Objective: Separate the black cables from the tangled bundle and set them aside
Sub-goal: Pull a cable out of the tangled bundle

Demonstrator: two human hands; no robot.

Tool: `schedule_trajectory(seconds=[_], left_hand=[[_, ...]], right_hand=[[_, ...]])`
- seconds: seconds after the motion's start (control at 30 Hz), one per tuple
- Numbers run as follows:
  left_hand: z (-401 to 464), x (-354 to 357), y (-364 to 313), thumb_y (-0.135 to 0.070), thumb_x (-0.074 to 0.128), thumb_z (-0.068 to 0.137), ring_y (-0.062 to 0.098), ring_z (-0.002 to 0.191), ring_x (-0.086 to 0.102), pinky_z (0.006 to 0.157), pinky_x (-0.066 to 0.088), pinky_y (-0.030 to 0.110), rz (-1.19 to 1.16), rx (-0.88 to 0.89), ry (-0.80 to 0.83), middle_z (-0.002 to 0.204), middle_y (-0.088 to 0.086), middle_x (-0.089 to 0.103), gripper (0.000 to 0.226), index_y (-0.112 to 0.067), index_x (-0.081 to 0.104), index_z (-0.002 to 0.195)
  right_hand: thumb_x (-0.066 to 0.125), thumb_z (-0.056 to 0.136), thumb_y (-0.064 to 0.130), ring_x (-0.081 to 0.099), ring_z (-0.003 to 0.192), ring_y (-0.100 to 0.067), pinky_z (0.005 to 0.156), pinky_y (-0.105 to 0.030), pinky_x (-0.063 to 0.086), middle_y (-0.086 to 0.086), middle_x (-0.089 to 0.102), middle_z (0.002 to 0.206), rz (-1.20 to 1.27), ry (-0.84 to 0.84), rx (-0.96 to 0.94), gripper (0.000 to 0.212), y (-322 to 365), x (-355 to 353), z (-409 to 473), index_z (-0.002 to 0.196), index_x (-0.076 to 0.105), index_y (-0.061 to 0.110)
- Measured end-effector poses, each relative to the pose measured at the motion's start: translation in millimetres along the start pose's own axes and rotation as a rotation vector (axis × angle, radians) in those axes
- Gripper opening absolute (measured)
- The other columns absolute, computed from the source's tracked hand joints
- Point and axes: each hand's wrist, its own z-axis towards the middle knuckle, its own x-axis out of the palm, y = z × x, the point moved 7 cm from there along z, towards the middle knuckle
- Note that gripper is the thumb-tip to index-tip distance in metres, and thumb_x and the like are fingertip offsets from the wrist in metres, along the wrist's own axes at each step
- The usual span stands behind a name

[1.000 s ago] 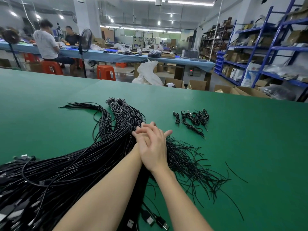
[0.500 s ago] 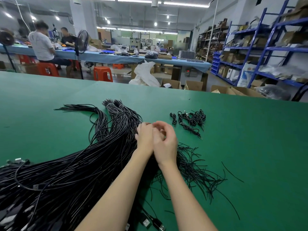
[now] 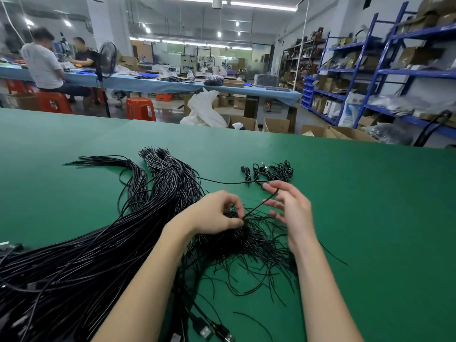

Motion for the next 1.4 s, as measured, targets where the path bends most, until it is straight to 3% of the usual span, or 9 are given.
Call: schedule_trajectory(seconds=[0.1, 0.23, 0.37, 0.53, 0.77, 0.97, 1.1, 1.23, 1.4], left_hand=[[-2.6, -3.2, 9.5, -0.023, 0.067, 0.088, 0.005, 0.074, 0.056, 0.072, 0.046, 0.021, 0.082, -0.021, 0.017, 0.093, -0.014, 0.062, 0.01, -0.032, 0.061, 0.09], [-5.4, -22.9, 7.4, -0.028, 0.062, 0.089, 0.0, 0.052, 0.05, 0.061, 0.046, 0.023, 0.218, -0.033, -0.307, 0.089, -0.022, 0.066, 0.01, -0.035, 0.055, 0.089], [-9.7, -27.4, 1.6, -0.026, 0.065, 0.089, 0.002, 0.058, 0.06, 0.07, 0.051, 0.026, 0.159, 0.041, -0.513, 0.087, -0.022, 0.065, 0.01, -0.036, 0.061, 0.09], [-11.1, -19.2, -12.9, -0.023, 0.066, 0.092, 0.002, 0.096, 0.063, 0.091, 0.05, 0.029, -0.011, 0.251, -0.576, 0.097, -0.014, 0.067, 0.006, -0.022, 0.065, 0.098], [-18.3, -8.0, -30.0, -0.018, 0.07, 0.091, 0.006, 0.103, 0.063, 0.094, 0.048, 0.026, -0.094, 0.381, -0.645, 0.101, -0.011, 0.066, 0.007, -0.02, 0.066, 0.095], [-14.6, -14.2, 9.4, -0.046, 0.068, 0.09, 0.001, 0.055, 0.042, 0.057, 0.033, 0.016, -0.312, -0.089, -0.732, 0.058, -0.015, 0.047, 0.045, -0.018, 0.047, 0.062], [-14.2, -17.5, 17.8, -0.053, 0.057, 0.096, -0.005, 0.125, 0.046, 0.103, 0.036, 0.023, -0.223, -0.102, -0.607, 0.101, -0.017, 0.065, 0.037, -0.024, 0.07, 0.076], [-18.3, -27.4, 5.5, -0.046, 0.067, 0.092, -0.008, 0.112, 0.052, 0.099, 0.035, 0.014, -0.244, -0.031, -0.779, 0.108, -0.02, 0.06, 0.02, -0.027, 0.071, 0.087], [-11.9, -24.5, 22.5, -0.033, 0.058, 0.101, 0.013, 0.099, 0.07, 0.083, 0.053, 0.028, -0.972, -0.181, -0.678, 0.109, -0.002, 0.073, 0.016, -0.019, 0.065, 0.103]], right_hand=[[0.054, 0.098, 0.009, 0.068, 0.082, 0.006, 0.072, -0.02, 0.052, 0.019, 0.076, 0.103, -0.273, -0.02, -0.18, 0.03, 8.5, -20.0, -11.3, 0.1, 0.073, 0.032], [0.076, 0.087, 0.037, 0.059, 0.083, 0.009, 0.073, -0.018, 0.04, 0.023, 0.07, 0.084, -0.669, -0.09, -0.31, 0.009, -0.8, -37.2, -31.5, 0.085, 0.072, 0.044], [0.082, 0.082, 0.033, 0.051, 0.103, 0.001, 0.083, -0.02, 0.041, 0.018, 0.06, 0.091, -0.7, -0.096, -0.427, 0.018, -5.5, -34.3, -46.3, 0.072, 0.069, 0.04], [0.059, 0.084, 0.048, 0.066, 0.085, -0.007, 0.115, -0.053, 0.038, 0.008, 0.069, 0.073, -0.553, 0.074, -0.397, 0.017, -10.8, -23.9, -50.9, 0.098, 0.069, 0.045], [0.064, 0.084, 0.052, 0.064, 0.058, -0.015, 0.073, -0.027, 0.053, -0.002, 0.065, 0.056, -0.414, 0.193, -0.403, 0.02, -14.5, -7.4, -54.6, 0.093, 0.073, 0.037], [0.062, 0.091, 0.025, 0.068, 0.073, -0.024, 0.077, -0.025, 0.051, -0.007, 0.07, 0.07, -0.195, 0.229, -0.378, 0.013, -9.8, -12.7, -52.3, 0.084, 0.073, 0.027], [0.064, 0.087, 0.022, 0.066, 0.069, -0.02, 0.07, -0.024, 0.052, -0.005, 0.07, 0.072, -0.209, 0.311, -0.345, 0.014, -11.7, -10.9, -53.0, 0.077, 0.073, 0.022], [0.062, 0.075, 0.036, 0.048, 0.059, -0.013, 0.058, -0.025, 0.037, -0.008, 0.056, 0.06, -0.282, 0.309, -0.318, 0.021, -13.2, -18.4, -50.9, 0.064, 0.066, 0.019], [0.055, 0.07, 0.042, 0.041, 0.059, -0.009, 0.062, -0.031, 0.035, 0.006, 0.047, 0.058, -0.435, 0.229, -0.306, 0.026, -18.6, -37.8, -45.0, 0.058, 0.055, 0.019]])
